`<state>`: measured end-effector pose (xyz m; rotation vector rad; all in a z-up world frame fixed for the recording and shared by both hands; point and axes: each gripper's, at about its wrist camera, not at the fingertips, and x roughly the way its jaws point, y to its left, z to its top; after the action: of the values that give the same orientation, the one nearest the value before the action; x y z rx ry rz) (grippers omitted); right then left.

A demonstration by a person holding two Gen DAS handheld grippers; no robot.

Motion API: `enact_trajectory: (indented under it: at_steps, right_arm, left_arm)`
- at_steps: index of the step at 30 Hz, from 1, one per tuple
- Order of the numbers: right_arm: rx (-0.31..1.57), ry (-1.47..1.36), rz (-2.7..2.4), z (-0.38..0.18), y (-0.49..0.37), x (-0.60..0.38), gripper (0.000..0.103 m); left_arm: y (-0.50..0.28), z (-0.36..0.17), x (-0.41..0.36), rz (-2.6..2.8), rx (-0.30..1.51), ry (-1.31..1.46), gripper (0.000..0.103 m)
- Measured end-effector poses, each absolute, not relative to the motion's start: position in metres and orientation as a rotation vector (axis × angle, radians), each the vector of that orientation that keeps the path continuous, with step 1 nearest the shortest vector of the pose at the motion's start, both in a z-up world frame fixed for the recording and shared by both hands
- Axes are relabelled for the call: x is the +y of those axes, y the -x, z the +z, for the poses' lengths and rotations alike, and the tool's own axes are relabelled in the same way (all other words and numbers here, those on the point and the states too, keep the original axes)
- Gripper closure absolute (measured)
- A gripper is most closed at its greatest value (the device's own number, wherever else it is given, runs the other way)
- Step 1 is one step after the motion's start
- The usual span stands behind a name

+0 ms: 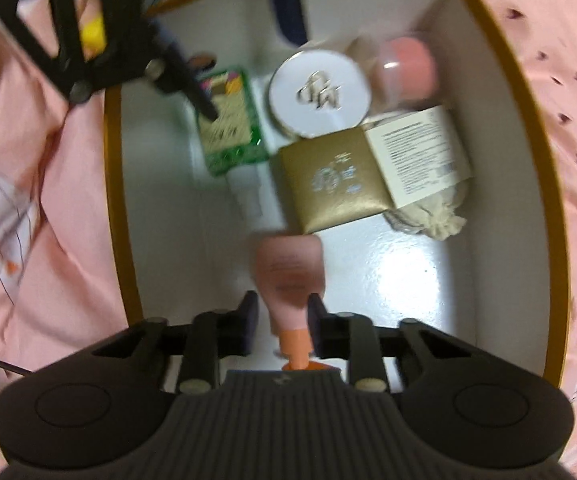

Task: Organize rigid objects
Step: 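Lower the spray bottle and pink tube into the box and open both grippers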

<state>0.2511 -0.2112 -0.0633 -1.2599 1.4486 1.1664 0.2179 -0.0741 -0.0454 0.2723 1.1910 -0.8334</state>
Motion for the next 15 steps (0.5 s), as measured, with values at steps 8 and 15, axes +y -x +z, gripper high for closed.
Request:
enact_trajectory:
  at_steps: [8,15]
  right_arm:
    - [1.331,1.187,0.946,-0.070,-0.274,-0.216,0.080]
    - [1.366,1.194,1.028,-0.082,-0.258,-0.218,0.082]
  left_arm:
    - [-0.215,-0.044,-0.073,-0.808,1.195,-0.270,0.036]
    - [-0.208,-0.043,-0.072,-0.812,1.196,-0.273,0.036]
